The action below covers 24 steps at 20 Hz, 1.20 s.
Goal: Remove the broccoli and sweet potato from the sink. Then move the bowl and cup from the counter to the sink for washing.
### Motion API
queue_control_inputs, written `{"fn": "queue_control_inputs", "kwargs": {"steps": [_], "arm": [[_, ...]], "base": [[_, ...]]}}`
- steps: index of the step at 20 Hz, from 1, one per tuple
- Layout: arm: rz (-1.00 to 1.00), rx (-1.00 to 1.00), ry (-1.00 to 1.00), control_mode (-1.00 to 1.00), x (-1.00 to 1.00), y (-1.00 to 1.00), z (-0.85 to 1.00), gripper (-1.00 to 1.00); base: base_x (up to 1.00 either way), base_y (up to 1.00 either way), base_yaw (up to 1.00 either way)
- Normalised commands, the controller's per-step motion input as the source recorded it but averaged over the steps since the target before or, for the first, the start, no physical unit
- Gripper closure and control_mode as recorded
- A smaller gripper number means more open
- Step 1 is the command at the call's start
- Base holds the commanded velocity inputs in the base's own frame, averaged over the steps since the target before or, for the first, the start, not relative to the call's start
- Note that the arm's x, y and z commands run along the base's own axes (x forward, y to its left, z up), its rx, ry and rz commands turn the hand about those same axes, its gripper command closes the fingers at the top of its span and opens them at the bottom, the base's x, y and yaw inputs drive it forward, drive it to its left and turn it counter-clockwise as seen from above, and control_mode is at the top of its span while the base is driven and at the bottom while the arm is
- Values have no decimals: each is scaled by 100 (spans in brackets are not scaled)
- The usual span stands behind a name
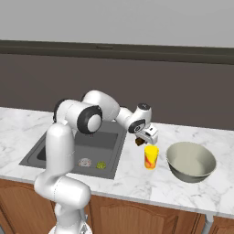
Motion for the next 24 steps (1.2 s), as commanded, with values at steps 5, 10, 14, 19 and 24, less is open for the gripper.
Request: {"fn": "queue_control_inputs", "kwargs": {"steps": [5, 10, 14, 19, 24], "arm": [[0, 0, 0, -100, 1, -3, -26, -100], [0, 0, 2, -100, 0, -5, -13, -100], [0, 0, 1, -100, -2, -9, -2, -100], [0, 0, 0, -100, -6, -5, 11, -100], [0, 0, -1, -100, -23, 0, 24, -100]], "base": [[0, 0, 0], [0, 0, 0], [0, 0, 0], [0, 0, 0], [0, 0, 0]]}}
